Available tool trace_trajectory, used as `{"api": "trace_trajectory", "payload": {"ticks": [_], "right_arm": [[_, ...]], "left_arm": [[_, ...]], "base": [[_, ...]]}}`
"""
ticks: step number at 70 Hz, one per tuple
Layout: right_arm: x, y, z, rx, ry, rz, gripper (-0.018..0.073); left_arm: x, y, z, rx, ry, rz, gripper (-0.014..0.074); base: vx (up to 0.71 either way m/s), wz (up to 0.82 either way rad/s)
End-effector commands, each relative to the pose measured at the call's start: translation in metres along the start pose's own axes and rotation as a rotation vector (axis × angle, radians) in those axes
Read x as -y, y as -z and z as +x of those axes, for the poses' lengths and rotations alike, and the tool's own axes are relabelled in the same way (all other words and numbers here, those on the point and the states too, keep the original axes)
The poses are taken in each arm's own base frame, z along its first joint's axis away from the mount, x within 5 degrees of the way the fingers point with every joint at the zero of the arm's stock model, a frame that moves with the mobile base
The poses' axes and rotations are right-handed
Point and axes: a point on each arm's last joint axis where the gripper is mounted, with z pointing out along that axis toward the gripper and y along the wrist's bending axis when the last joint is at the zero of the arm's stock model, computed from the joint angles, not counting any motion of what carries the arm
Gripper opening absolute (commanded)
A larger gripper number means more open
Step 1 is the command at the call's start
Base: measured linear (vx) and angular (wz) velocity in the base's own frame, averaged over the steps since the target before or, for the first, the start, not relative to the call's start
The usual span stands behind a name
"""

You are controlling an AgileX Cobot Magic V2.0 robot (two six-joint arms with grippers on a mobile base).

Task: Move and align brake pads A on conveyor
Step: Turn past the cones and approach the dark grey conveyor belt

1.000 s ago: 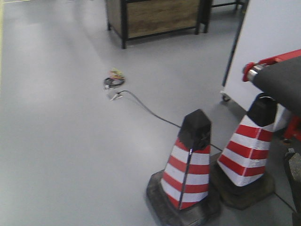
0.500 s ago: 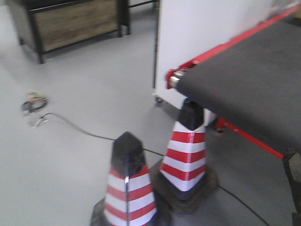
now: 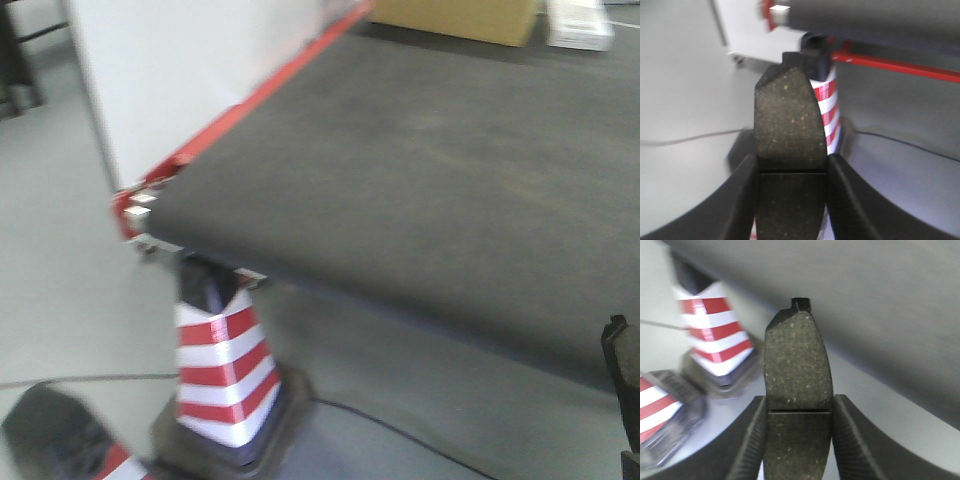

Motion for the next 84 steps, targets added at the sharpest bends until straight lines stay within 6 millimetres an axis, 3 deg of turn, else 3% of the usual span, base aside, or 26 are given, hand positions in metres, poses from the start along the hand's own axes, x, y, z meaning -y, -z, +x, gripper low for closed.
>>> {"api": "trace_trajectory", "payload": {"ticks": [1,55,84], "right_arm": [[0.0023,0.006,-0.0163,0.112,0.004,0.022,0.0237],[0.0023,0.006,-0.0163,0.112,0.003,0.021,0.0237],[0.0023,0.006,-0.0163,0.112,0.003,0.021,0.0237]], "left_arm": [[0.0,0.0047,-0.0149,0.105,0.008,0.002,0.0156],[0.0,0.0047,-0.0149,0.105,0.008,0.002,0.0156],[0.0,0.0047,-0.0149,0.105,0.008,0.002,0.0156]], "base": [[0.2,-0.7],[0.17,-0.57],[0.16,-0.11]]}}
